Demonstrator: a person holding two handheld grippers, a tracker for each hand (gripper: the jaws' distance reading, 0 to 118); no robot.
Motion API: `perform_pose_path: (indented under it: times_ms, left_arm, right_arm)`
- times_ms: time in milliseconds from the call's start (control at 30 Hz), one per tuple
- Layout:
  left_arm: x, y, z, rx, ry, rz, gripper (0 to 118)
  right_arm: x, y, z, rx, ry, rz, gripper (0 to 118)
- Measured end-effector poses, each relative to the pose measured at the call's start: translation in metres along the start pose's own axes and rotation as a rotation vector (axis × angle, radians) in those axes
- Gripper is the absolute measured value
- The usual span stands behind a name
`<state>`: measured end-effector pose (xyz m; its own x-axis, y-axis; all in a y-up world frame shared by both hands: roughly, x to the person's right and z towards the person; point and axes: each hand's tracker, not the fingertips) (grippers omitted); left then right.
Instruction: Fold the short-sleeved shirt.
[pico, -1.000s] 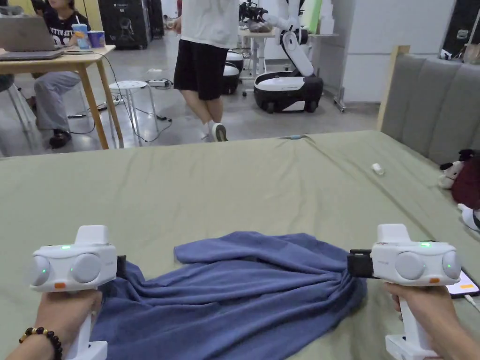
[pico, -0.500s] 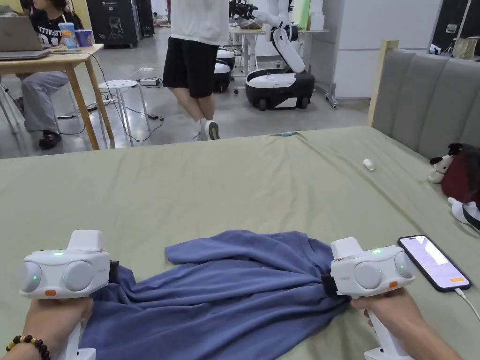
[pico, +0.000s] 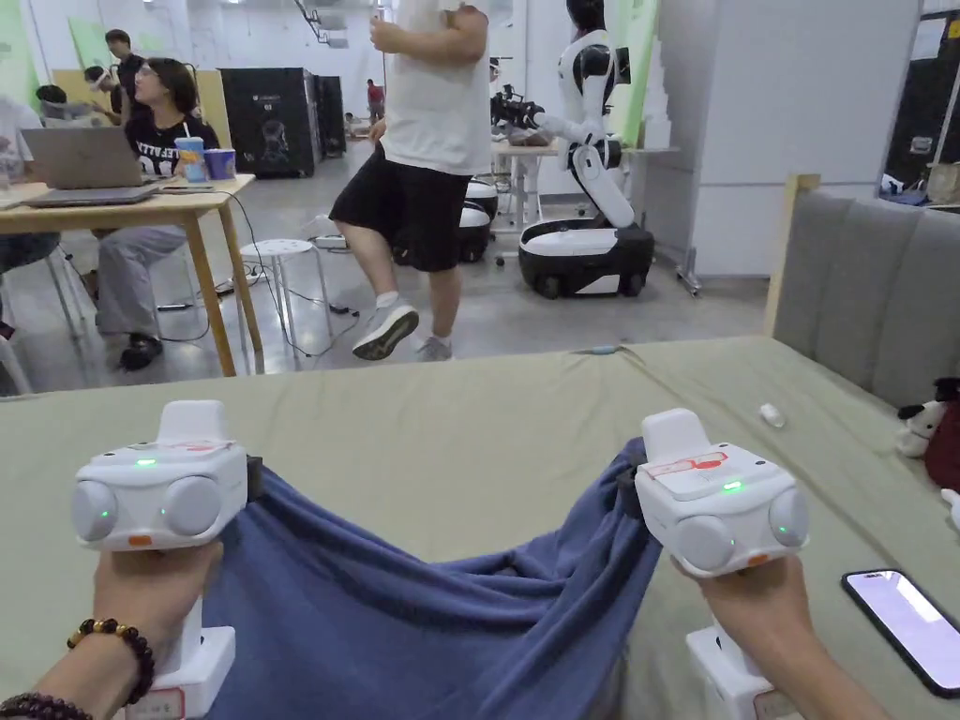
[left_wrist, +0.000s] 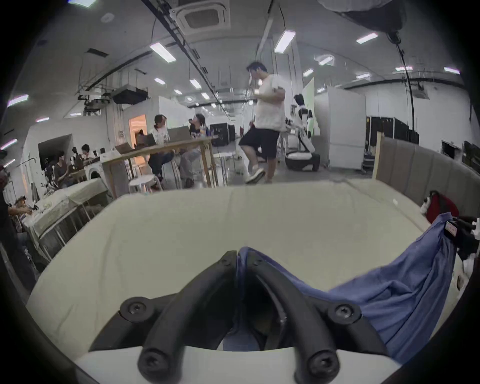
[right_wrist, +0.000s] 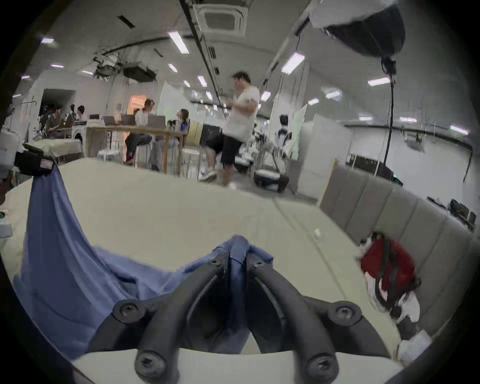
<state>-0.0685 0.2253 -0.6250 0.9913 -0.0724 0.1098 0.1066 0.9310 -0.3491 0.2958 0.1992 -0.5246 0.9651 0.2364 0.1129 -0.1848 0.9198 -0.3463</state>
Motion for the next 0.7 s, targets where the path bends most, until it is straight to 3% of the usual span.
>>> perform_pose_path:
  times_ms: [100, 233, 300, 567, 700]
  left_arm:
    - [0.001, 0.044, 0.008, 0.086, 0.022, -0.013, 5]
    - [-0.005, 0.099, 0.019, 0.167, 0.064, -0.036, 5]
    - [-0.015, 0.130, 0.020, 0.207, 0.098, -0.072, 5]
    - [-0.052, 0.220, 0.020, 0.303, 0.182, -0.056, 5]
    - [-0.057, 0.239, 0.024, 0.323, 0.221, -0.059, 4]
  right_arm:
    - [-0.018, 0.045, -0.005, 0.096, -0.015, 0.027, 12]
    - [-0.032, 0.108, -0.005, 0.202, -0.010, -0.006, 12]
    - [-0.035, 0.144, -0.012, 0.230, -0.041, 0.046, 12]
    - [0.002, 0.243, -0.038, 0.238, -0.108, -0.017, 12]
    - [0.016, 0.263, -0.051, 0.222, -0.152, -0.002, 12]
